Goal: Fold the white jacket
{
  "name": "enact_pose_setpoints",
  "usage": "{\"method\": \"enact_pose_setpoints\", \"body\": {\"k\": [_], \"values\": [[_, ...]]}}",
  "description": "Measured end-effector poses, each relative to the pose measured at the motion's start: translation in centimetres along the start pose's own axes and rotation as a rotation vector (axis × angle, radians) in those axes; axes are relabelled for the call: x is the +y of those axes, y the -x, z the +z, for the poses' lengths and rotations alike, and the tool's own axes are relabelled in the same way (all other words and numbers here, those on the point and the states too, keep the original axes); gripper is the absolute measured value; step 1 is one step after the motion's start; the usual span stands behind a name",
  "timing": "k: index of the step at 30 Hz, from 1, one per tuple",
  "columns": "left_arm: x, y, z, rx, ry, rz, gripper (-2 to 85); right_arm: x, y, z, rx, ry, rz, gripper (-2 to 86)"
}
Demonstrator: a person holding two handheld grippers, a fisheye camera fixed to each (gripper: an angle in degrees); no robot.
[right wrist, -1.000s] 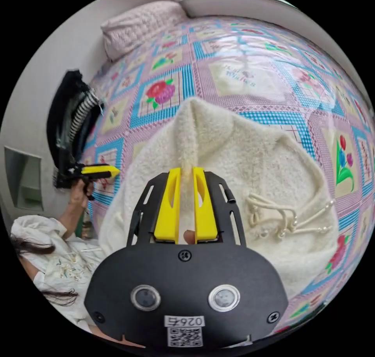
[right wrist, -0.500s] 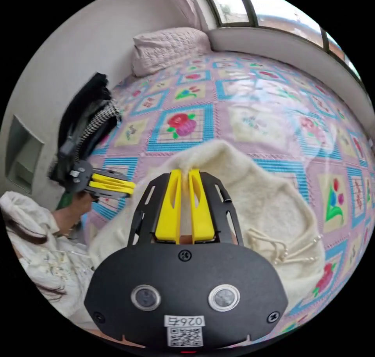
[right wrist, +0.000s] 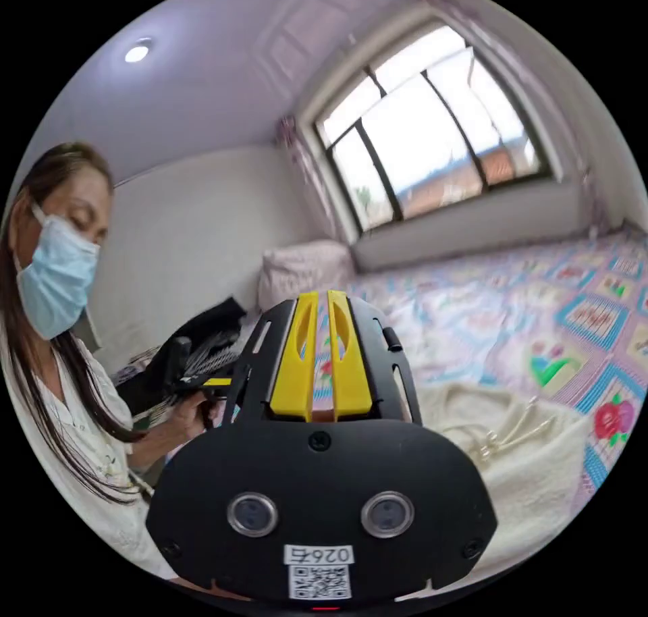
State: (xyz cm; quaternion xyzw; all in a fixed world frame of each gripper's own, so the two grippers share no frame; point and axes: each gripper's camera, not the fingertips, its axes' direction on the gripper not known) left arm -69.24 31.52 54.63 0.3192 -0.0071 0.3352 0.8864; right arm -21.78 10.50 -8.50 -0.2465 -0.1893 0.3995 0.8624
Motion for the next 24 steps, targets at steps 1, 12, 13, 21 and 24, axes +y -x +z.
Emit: {"method": "enact_pose_setpoints", "body": {"k": [1,12,13,21,24], "values": [[-0.1,0.0,-2.7,0.049,-0.147,0.010,-1.0,0.0,2.7,-4.1,0.076,-0.142,-0.079,2.5],[1.0,6.1,-10.7,1.168,-0.970,0.109,-0.2,0.2,12.8,-20.3,0.254,-0.302,-0.377,-0.9],[1.0,6.6,-10.3,1.270,-1.005,0.103,0.7,0.4,12.5,-21.4,0.215,-0.309,-0.348,-0.9],[-1.5,2.8,-7.8,1.189,-0.739,0.288,-0.2,6.0,5.1,-21.1,0.178,0.023,0.088,0.9],[-1.7,2.9,-5.9,0.874,-0.526,0.114,1.8,11.0,2.9,-19.3,0.303,0.250,0.290,6.3]]}}
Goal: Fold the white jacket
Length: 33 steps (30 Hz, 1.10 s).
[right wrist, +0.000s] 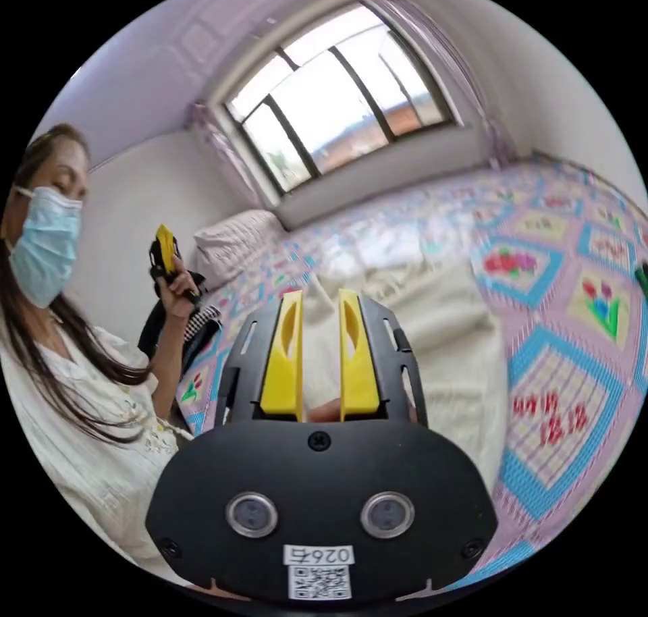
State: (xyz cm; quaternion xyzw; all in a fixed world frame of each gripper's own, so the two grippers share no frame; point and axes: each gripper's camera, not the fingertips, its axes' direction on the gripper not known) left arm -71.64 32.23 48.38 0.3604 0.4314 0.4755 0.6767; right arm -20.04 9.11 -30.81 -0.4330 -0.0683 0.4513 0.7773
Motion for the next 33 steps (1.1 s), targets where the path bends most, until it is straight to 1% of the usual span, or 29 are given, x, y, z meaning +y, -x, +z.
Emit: {"method": "enact_pose_setpoints", "body": {"k": [2,4,5,7,9,10,11,12,13,14,16,19,21,23,27,29,32,33], "values": [[1.0,0.3,0.5,-0.078,0.081,-0.067,6.0,3.2,-2.1,2.5,0.027,0.146,0.162,11.6],[2.8,0.3,2.2,-0.154,0.243,-0.132,13.2,5.0,-3.1,4.0,0.016,0.193,0.252,15.2],[3.3,0.2,2.7,-0.175,0.283,-0.149,15.3,5.8,-3.6,5.1,0.015,0.222,0.303,17.2],[5.7,-0.1,4.3,-0.226,0.381,-0.196,17.5,6.0,-3.4,7.3,0.016,0.265,0.307,18.4],[7.4,-0.2,5.0,-0.250,0.387,-0.245,17.0,5.5,-2.7,10.0,0.102,0.343,0.264,18.0],[8.4,-0.2,5.5,-0.273,0.392,-0.280,15.8,5.1,-2.4,12.0,0.128,0.408,0.225,14.5],[8.9,-0.3,5.8,-0.284,0.405,-0.292,14.9,4.5,-2.1,13.7,0.126,0.475,0.197,7.9],[9.7,-0.3,6.5,-0.309,0.440,-0.316,12.9,4.1,-1.8,14.2,0.117,0.497,0.185,5.5],[10.4,-0.5,7.6,-0.341,0.496,-0.324,12.0,3.0,-1.1,14.2,0.102,0.479,0.159,0.9],[10.6,-0.7,8.2,-0.360,0.527,-0.317,11.6,1.7,-0.3,13.8,0.101,0.457,0.127,0.0],[11.5,-2.0,10.8,-0.449,0.638,-0.253,9.8,-0.6,0.6,12.9,0.091,0.423,0.086,-0.8],[12.5,-2.9,14.6,-0.515,0.761,-0.180,7.3,-5.7,1.3,10.8,-0.032,0.328,0.074,-1.1],[12.7,-3.0,16.8,-0.547,0.805,-0.147,6.7,-9.4,2.2,9.9,-0.102,0.275,0.054,-1.2],[12.5,-2.9,19.1,-0.575,0.824,-0.109,6.2,-14.4,4.8,9.7,-0.186,0.249,-0.015,-1.2],[10.6,-0.9,23.8,-0.697,0.812,-0.050,3.5,-20.7,10.8,10.3,-0.222,0.244,-0.159,-1.2],[9.5,0.9,25.6,-0.707,0.798,-0.065,2.0,-23.4,15.1,10.9,-0.220,0.246,-0.256,-1.2],[8.2,4.5,27.5,-0.763,0.782,-0.133,0.5,-25.2,19.5,11.1,-0.231,0.229,-0.335,-1.2],[7.9,6.1,27.7,-0.819,0.787,-0.186,0.1,-25.5,20.2,11.1,-0.238,0.226,-0.347,-1.2]]}}
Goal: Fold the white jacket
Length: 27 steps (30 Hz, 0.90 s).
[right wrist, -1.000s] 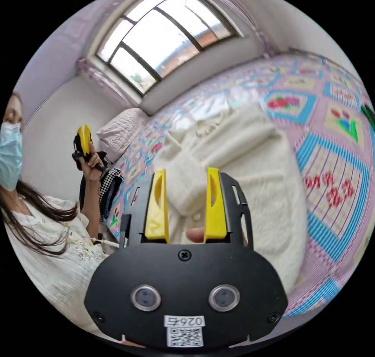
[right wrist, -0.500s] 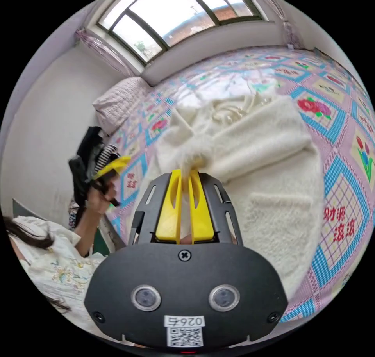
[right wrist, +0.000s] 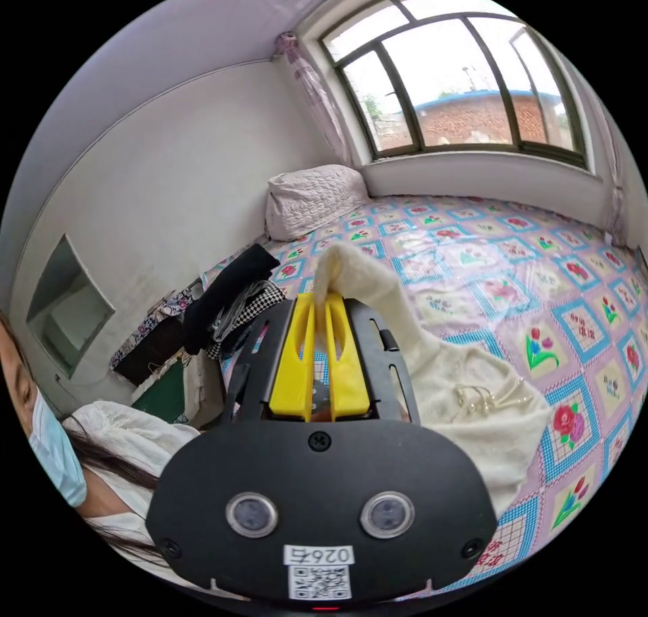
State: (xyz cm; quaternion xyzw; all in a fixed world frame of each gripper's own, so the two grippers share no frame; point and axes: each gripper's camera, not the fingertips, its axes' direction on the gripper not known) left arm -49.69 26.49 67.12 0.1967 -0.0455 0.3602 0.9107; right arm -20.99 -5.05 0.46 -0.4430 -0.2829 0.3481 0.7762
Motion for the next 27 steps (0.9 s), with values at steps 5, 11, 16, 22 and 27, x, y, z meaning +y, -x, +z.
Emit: {"method": "enact_pose_setpoints", "body": {"k": [5,11,16,22,27], "values": [[-1.2,6.0,1.5,-0.103,0.040,-0.292,-0.9,-1.5,2.1,-0.8,0.064,-0.047,-0.054,-1.2],[-1.2,10.0,2.4,0.041,0.055,-0.487,-1.0,1.8,-2.1,-0.8,0.086,-0.034,0.047,-1.2],[-1.0,9.6,3.2,0.164,0.201,-0.359,-1.0,11.6,-6.5,-2.1,0.190,-0.025,0.235,-1.2],[0.4,10.1,0.7,0.223,0.283,-0.299,-1.0,27.3,-13.8,0.0,0.159,0.107,0.692,-0.9],[-3.2,8.3,-1.3,0.118,0.181,-0.257,-1.0,30.9,-15.3,1.1,0.128,0.063,0.806,1.0]]}}
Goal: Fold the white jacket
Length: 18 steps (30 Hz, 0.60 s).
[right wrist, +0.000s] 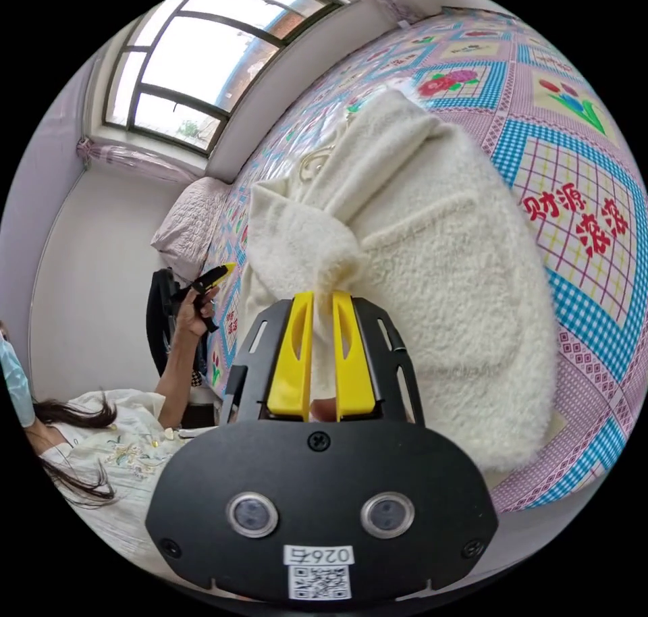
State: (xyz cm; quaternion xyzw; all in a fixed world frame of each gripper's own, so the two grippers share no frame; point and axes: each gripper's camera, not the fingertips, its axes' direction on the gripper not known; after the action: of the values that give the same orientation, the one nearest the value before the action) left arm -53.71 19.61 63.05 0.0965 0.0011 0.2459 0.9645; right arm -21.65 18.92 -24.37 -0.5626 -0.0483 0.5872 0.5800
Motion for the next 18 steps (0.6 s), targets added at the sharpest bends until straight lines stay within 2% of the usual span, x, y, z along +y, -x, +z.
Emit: {"method": "enact_pose_setpoints", "body": {"k": [5,8,10,12,14,15,18], "values": [[-5.6,-7.2,1.3,-0.085,-0.088,0.187,-1.0,-1.0,2.9,0.8,0.039,0.002,-0.073,-1.2],[-9.2,-12.4,4.8,-0.293,-0.063,0.402,-1.0,-1.2,4.3,1.9,0.105,0.032,-0.097,-1.3],[-11.4,-13.2,10.9,-0.664,0.201,0.468,-1.0,-0.9,4.6,2.9,0.125,0.059,-0.098,-1.3],[-11.8,-12.1,12.5,-0.780,0.287,0.405,-1.0,-0.4,4.9,3.6,0.105,0.067,-0.101,-1.2],[-11.3,-11.5,11.3,-0.762,0.237,0.365,-1.0,0.3,5.3,4.3,0.099,0.084,-0.100,-0.7],[-10.8,-11.2,10.0,-0.688,0.201,0.347,-1.0,0.6,5.5,4.2,0.107,0.071,-0.100,-0.4],[-9.6,-10.4,6.9,-0.598,0.114,0.307,-0.8,1.4,6.9,2.4,0.225,-0.034,-0.104,1.4]]}}
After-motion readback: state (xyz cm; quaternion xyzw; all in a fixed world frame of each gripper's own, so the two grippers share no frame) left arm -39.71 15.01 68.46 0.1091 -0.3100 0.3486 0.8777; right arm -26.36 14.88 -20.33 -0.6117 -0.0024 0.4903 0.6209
